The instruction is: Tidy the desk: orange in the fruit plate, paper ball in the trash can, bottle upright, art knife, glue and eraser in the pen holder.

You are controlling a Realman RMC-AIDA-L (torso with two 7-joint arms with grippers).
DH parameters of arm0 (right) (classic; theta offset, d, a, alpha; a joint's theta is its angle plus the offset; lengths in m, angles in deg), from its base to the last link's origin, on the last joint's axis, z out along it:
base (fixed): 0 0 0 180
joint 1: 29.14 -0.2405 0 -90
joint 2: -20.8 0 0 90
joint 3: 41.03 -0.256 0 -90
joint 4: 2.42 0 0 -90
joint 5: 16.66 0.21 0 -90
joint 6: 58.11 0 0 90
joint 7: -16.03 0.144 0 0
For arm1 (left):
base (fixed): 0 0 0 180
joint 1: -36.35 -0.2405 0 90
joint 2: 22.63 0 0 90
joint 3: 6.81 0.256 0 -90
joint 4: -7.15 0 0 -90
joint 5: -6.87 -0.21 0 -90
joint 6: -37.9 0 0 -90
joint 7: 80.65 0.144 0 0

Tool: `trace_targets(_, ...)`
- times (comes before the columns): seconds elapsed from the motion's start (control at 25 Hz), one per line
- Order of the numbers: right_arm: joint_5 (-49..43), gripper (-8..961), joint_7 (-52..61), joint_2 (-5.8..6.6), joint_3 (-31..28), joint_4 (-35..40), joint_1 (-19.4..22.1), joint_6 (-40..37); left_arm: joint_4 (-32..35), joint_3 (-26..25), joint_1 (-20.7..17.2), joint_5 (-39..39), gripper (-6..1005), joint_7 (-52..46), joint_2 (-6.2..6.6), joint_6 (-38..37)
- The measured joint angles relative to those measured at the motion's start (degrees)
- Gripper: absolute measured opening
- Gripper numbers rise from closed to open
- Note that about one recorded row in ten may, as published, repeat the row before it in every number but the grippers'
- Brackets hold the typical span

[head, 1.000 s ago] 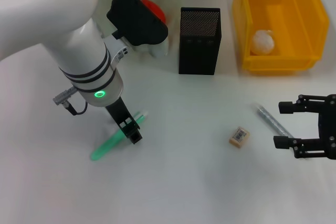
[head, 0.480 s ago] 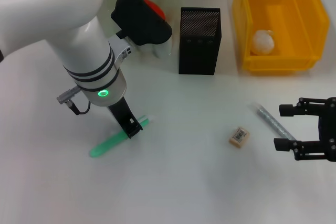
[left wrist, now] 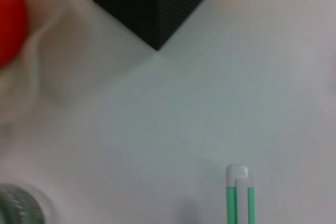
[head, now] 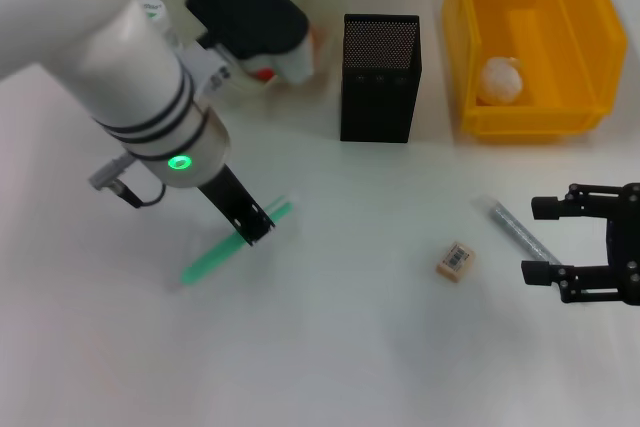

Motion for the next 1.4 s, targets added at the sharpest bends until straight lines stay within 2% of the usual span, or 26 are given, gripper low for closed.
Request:
trace_targets(0.08,0.0,761,0.2,0.0,0.0,0.1,-0.1,0.0,1.5,-0.9,-0.8,0.0,201,0.3,0.04,-0.4)
trace_targets(0.24,0.3,761,0.4,0.0,-0.2,0.2,-0.1,0.0,9.7,-5.1,-4.1,1.1,212,2.5,-0.01,-2.1)
trace_targets(0.36,0.3,761,0.4,0.0,-0.7,0.2,-0.1,0.0,14.4,-7.1,-5.8,4.5,219,4.5,0.04,-1.9)
trace_targets(0.48,0.3,761,0.4,0.0,-0.9,0.1,-0.1,0.0,16.4,-9.3,-6.6,7.8,227,6.5,0.04,-1.1)
trace_targets(0.56,0.3,761,0.4,0.0,-1.2,-0.1,0.1,0.0,17.6,-12.6,-7.6,14.0,233,10.6,0.03,2.6)
trace_targets(0.64,0.3,762,0.4,0.0,-1.5,-0.1,0.2,-0.1,17.3,-13.3,-8.6,18.4,238,13.8,0.02,7.2)
trace_targets(0.68,0.3,762,0.4,0.0,-1.5,-0.1,0.2,-0.1,17.3,-13.3,-8.6,18.4,241,13.8,0.02,7.2)
trace_targets(0.76,0.4,762,0.4,0.0,-1.7,-0.1,0.4,-0.1,15.9,-12.5,-9.9,22.2,246,17.0,-0.07,15.3)
trace_targets(0.8,0.4,762,0.4,0.0,-1.7,-0.1,0.4,-0.1,15.9,-12.5,-9.9,22.2,248,17.0,-0.07,15.3)
trace_targets(0.84,0.4,762,0.4,0.0,-1.9,-0.2,0.5,0.0,14.2,-11.4,-10.2,24.8,251,18.8,-0.11,20.9)
trace_targets(0.88,0.4,762,0.4,0.0,-1.9,-0.2,0.5,0.0,14.2,-11.4,-10.2,24.8,254,18.8,-0.11,20.9)
trace_targets(0.96,0.3,762,0.4,0.0,-2.2,-0.3,0.3,0.0,11.5,-10.4,-10.1,27.9,259,20.8,-0.08,26.5)
trace_targets(1.04,0.2,762,0.4,0.0,-2.2,-0.8,-0.1,0.0,5.8,-9.9,-8.3,32.2,264,24.2,-0.19,32.4)
trace_targets(1.08,0.2,762,0.4,0.0,-2.2,-0.8,-0.1,0.0,5.8,-9.9,-8.3,32.2,267,24.2,-0.19,32.4)
trace_targets(1.24,0.1,762,0.4,0.0,-2.2,-0.9,-0.7,0.0,-4.0,-9.0,-3.6,37.1,277,28.3,-0.23,38.8)
trace_targets(1.4,0.1,761,0.4,0.0,-2.2,-0.9,-0.9,0.0,-7.9,-8.6,-2.0,39.8,288,30.8,-0.31,42.0)
